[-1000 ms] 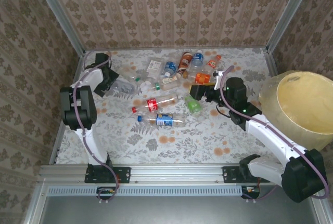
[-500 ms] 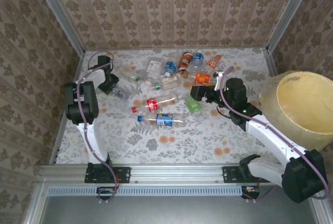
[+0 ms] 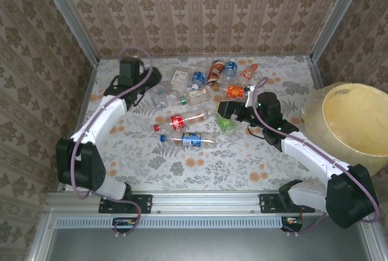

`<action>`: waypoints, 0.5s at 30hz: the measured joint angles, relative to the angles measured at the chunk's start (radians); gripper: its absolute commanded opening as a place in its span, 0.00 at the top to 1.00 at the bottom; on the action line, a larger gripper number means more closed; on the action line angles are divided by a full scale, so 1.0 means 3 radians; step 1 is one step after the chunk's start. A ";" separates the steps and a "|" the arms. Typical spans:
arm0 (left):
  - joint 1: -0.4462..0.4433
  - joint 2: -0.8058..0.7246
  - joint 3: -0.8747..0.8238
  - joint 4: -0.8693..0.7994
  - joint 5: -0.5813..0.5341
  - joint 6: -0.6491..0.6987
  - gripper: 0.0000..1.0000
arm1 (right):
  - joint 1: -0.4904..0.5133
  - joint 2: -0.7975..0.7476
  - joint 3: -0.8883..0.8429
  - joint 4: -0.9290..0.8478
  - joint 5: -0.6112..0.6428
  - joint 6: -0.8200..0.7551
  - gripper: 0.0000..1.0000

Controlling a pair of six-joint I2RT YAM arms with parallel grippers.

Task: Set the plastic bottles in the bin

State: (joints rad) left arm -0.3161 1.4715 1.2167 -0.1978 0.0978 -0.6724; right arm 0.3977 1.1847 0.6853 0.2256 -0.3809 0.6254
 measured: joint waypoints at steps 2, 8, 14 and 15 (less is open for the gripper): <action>-0.0281 -0.0067 -0.0004 0.0235 0.0182 0.0039 0.51 | 0.0093 0.0097 0.0008 0.0084 -0.0066 0.0090 0.00; -0.0740 0.0153 -0.0015 0.0885 0.0758 -0.0039 0.50 | 0.0315 0.0270 0.0168 0.0342 -0.0333 0.0207 0.00; -0.0977 0.0423 0.0106 0.1156 0.1171 -0.0165 0.50 | 0.0367 0.0285 0.0309 0.0506 -0.0387 0.0197 0.00; -0.0998 0.0441 0.0117 0.1209 0.1223 -0.0196 0.50 | 0.0367 0.0295 0.0338 0.0510 -0.0385 0.0189 0.00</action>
State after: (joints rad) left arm -0.6155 1.6039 1.2518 0.1650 0.4648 -0.7311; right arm 0.5079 1.2732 0.7868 0.3786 -0.4965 0.6823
